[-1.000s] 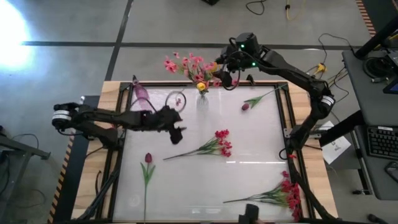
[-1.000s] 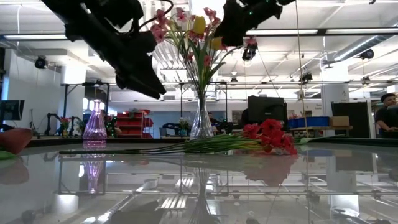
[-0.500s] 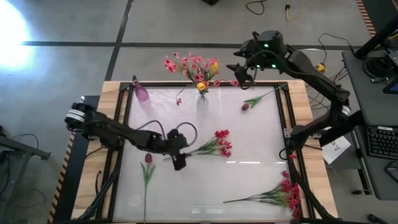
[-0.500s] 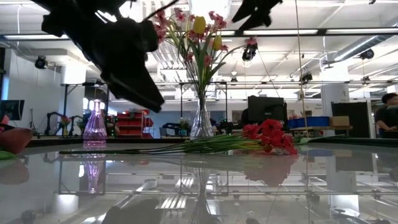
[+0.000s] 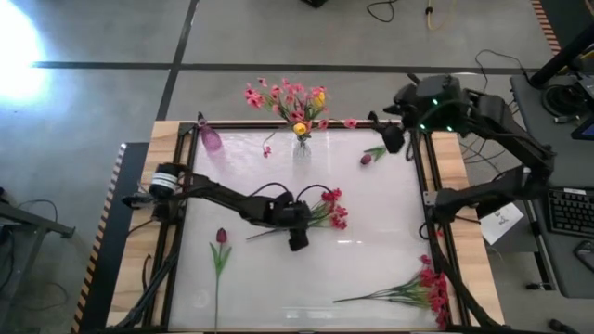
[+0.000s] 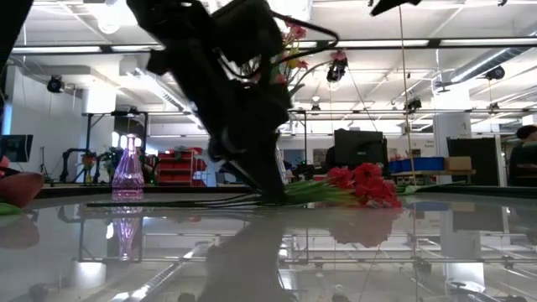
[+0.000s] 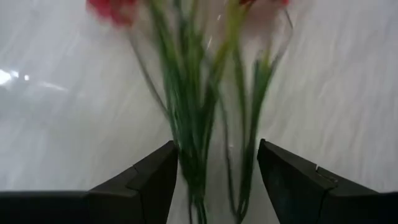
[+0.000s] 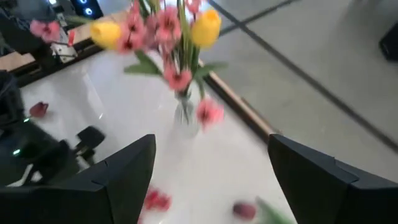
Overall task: Sort flowers into vase by color
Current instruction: Put the top red flowers into the purple vase
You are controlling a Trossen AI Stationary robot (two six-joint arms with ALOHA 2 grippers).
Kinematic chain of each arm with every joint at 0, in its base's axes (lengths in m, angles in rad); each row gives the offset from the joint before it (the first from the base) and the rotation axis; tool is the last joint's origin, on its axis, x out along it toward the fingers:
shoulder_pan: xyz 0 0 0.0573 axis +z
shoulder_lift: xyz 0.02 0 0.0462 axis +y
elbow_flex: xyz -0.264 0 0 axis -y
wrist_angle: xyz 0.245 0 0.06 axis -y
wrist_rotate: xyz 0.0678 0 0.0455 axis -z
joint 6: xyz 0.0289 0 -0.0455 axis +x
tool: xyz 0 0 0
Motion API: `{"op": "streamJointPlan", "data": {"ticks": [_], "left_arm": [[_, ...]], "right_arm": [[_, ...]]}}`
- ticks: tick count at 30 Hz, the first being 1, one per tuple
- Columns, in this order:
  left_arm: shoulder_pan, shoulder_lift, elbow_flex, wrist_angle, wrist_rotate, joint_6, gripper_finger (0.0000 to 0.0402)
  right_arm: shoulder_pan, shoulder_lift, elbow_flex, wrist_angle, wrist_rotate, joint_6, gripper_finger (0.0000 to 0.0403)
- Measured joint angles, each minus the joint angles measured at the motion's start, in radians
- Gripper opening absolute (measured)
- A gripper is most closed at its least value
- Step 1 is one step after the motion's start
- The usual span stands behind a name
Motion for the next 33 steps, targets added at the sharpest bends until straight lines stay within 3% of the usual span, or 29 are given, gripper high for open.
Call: {"op": "streamJointPlan", "data": {"ticks": [3, 6, 10, 14, 18, 23, 29, 33], "left_arm": [[0.012, 0.041, 0.055, -0.026, 0.012, 0.064, 0.0206], [0.035, 0.09, 0.135, -0.131, 0.102, 0.116, 0.019], [0.061, 0.166, 0.263, -0.296, 0.177, 0.146, 0.0129], [0.063, 0.19, 0.329, -0.343, 0.188, 0.283, 0.0029], [0.066, 0.136, 0.293, -0.309, 0.111, 0.371, 0.0014], [0.07, -0.09, 0.094, -0.182, 0.135, 0.442, 0.0002], [0.073, -0.513, -0.217, -0.037, 0.163, 0.397, 0.0], [0.077, -0.819, -0.381, -0.013, 0.104, 0.368, 0.0]], "right_arm": [[0.039, -0.024, -0.002, -0.08, 0.009, 0.071, 0.0297], [0.067, -0.04, -0.005, -0.135, 0.013, 0.125, 0.0293], [0.091, -0.05, -0.006, -0.148, 0.014, 0.14, 0.0287], [0.098, -0.053, -0.006, -0.148, 0.013, 0.11, 0.0278], [0.098, -0.064, -0.006, -0.148, 0.004, 0.073, 0.0268], [0.098, -0.074, -0.006, -0.144, 0.002, 0.007, 0.0256], [0.098, -0.074, -0.007, -0.09, -0.006, -0.045, 0.0245], [0.098, -0.067, -0.016, -0.018, -0.006, -0.073, 0.0246]]}}
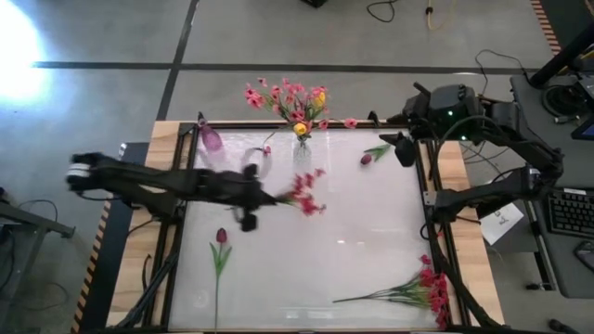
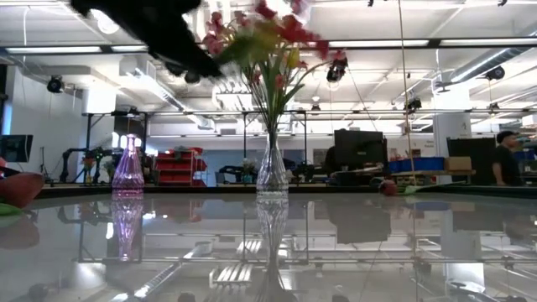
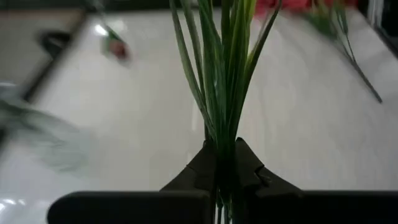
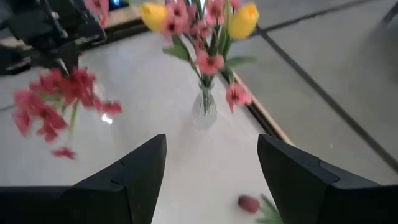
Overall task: Sort flowers into vase by color
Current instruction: Put the top red flowers into the purple vase
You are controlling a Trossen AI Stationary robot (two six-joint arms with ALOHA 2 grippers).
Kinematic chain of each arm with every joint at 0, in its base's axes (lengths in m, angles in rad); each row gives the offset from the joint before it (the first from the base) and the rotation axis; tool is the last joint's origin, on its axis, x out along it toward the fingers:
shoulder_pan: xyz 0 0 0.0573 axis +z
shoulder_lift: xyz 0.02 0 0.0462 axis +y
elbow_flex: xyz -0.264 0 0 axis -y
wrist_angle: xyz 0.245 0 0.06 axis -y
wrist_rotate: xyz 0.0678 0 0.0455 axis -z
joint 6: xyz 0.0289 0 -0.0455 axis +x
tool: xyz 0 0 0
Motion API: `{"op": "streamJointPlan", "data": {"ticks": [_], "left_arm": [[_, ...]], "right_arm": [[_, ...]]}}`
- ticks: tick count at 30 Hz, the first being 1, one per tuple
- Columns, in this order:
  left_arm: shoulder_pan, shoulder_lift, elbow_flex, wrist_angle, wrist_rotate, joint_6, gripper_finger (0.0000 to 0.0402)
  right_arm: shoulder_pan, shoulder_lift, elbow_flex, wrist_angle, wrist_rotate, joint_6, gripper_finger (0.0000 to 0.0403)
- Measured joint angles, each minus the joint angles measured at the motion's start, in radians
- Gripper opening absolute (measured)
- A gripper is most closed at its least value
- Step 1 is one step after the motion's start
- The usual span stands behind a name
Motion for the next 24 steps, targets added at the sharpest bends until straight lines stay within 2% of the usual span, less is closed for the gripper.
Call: {"op": "streamJointPlan", "data": {"ticks": [4, 7, 12, 14, 19, 21, 24], "left_arm": [[0.032, -0.268, -0.126, 0.077, -0.149, 0.06, 0.0], [0.097, -0.435, -0.218, 0.183, -0.221, 0.096, 0.0], [0.28, -0.615, -0.325, 0.364, -0.377, 0.196, 0.0], [0.378, -0.651, -0.338, 0.408, -0.4, 0.236, 0.0], [0.691, -0.648, -0.34, 0.518, -0.368, 0.181, 0.0], [0.817, -0.618, -0.338, 0.571, -0.285, 0.149, 0.0], [0.984, -0.547, -0.322, 0.671, -0.093, 0.137, 0.0]], "right_arm": [[0.0, 0.012, -0.002, 0.1, 0.008, -0.005, 0.0249], [0.0, 0.036, -0.002, 0.177, 0.009, -0.001, 0.0248], [0.0, 0.097, -0.002, 0.272, 0.038, 0.01, 0.0247], [0.0, 0.124, -0.002, 0.295, 0.044, 0.011, 0.0246], [0.0, 0.192, -0.002, 0.345, 0.045, 0.02, 0.0245], [0.0, 0.214, -0.002, 0.361, 0.045, 0.025, 0.0245], [0.004, 0.236, -0.002, 0.365, 0.045, 0.032, 0.0243]]}}
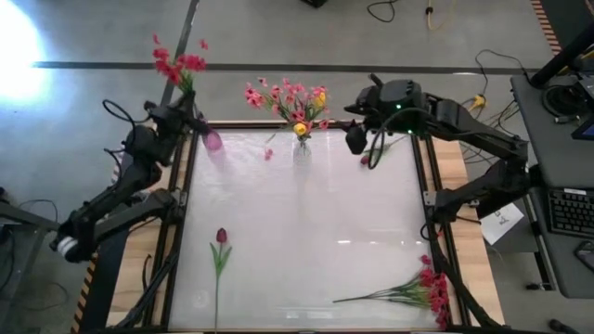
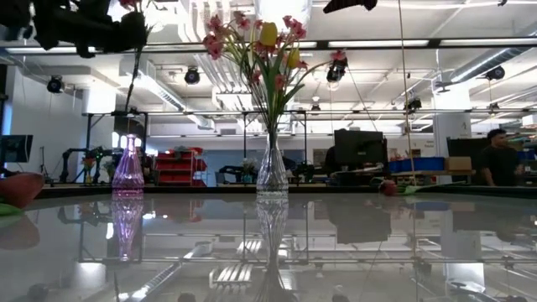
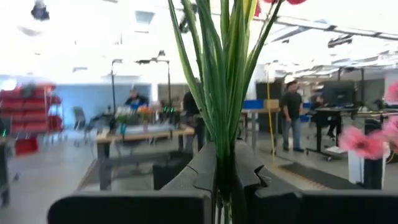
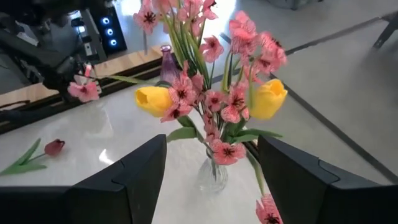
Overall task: Sort flowers into vase by color
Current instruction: Put the top red flowers into the purple vase
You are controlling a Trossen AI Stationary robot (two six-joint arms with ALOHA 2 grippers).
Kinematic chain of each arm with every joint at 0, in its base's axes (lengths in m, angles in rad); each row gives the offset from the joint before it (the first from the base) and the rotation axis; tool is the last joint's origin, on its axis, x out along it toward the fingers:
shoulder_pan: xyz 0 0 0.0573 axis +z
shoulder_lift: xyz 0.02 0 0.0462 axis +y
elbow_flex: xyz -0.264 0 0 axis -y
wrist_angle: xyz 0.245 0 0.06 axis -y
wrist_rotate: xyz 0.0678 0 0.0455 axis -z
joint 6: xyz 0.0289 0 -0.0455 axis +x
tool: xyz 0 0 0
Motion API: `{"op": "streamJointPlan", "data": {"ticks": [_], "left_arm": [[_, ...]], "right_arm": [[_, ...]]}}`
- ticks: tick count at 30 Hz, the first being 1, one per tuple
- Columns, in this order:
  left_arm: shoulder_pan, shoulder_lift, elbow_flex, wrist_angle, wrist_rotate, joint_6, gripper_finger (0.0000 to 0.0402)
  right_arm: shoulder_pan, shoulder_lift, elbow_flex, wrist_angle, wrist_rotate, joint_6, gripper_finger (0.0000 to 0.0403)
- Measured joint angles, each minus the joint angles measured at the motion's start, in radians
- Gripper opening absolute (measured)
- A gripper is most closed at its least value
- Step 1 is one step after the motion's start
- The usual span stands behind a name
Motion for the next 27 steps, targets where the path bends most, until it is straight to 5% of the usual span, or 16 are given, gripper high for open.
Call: {"op": "streamJointPlan", "data": {"ticks": [7, 20, 27], "left_arm": [[0.086, 0.15, 0.014, 0.145, 0.147, 0.029, 0.0], [0.088, 0.395, 0.094, 0.262, -0.079, 0.156, 0.0], [0.085, 0.419, 0.079, 0.28, -0.097, 0.018, 0.0]], "right_arm": [[0.053, 0.017, 0.0, -0.012, 0.001, 0.058, 0.0242], [0.147, 0.012, 0.0, -0.021, 0.069, 0.131, 0.0242], [0.146, -0.003, 0.0, -0.073, 0.07, 0.164, 0.0242]]}}
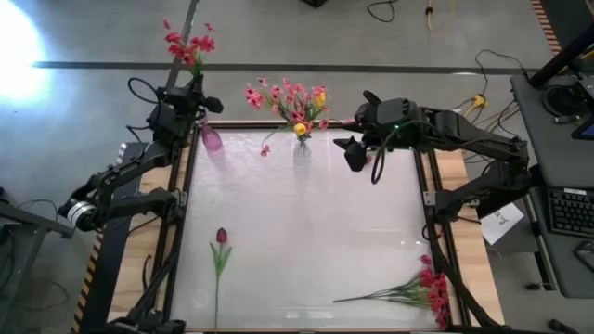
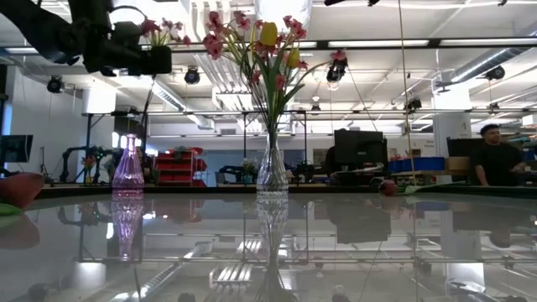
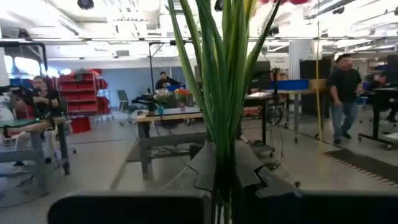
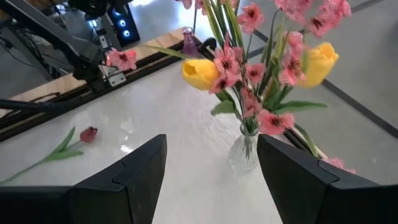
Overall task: Sort flowers into vase by color
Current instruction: Put the top red flowers into the purple vase
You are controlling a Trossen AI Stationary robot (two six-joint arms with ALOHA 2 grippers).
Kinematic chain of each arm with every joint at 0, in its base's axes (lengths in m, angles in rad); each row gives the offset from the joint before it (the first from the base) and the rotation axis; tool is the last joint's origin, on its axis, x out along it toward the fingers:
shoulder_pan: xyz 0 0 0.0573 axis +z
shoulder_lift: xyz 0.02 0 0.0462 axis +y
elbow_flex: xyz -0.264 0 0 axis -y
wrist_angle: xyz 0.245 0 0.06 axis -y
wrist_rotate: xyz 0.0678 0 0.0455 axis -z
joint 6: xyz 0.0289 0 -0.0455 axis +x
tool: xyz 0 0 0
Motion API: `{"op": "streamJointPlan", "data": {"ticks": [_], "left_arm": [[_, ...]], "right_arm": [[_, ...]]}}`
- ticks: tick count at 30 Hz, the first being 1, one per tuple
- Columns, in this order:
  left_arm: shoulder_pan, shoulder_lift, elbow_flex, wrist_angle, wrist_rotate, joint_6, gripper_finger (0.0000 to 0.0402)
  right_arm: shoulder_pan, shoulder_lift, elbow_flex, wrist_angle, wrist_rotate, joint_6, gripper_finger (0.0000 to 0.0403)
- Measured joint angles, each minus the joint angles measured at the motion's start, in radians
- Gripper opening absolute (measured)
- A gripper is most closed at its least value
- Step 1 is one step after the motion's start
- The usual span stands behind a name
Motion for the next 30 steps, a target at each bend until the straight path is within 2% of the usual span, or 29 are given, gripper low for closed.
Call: {"op": "streamJointPlan", "data": {"ticks": [10, 18, 27, 30], "left_arm": [[-0.007, -0.043, 0.008, 0.03, -0.002, 0.004, 0.0], [-0.011, -0.044, -0.009, -0.037, -0.028, 0.027, 0.0], [-0.013, -0.061, -0.01, -0.281, -0.044, -0.066, 0.0002], [-0.013, -0.084, 0.045, -0.449, -0.022, -0.095, 0.0015]], "right_arm": [[0.0, -0.013, 0.0, -0.011, 0.028, -0.017, 0.0242], [0.0, -0.013, 0.0, -0.017, 0.028, -0.02, 0.0242], [0.0, -0.013, 0.0, -0.055, 0.027, -0.017, 0.0242], [0.0, -0.015, 0.0, -0.062, 0.025, -0.017, 0.0246]]}}
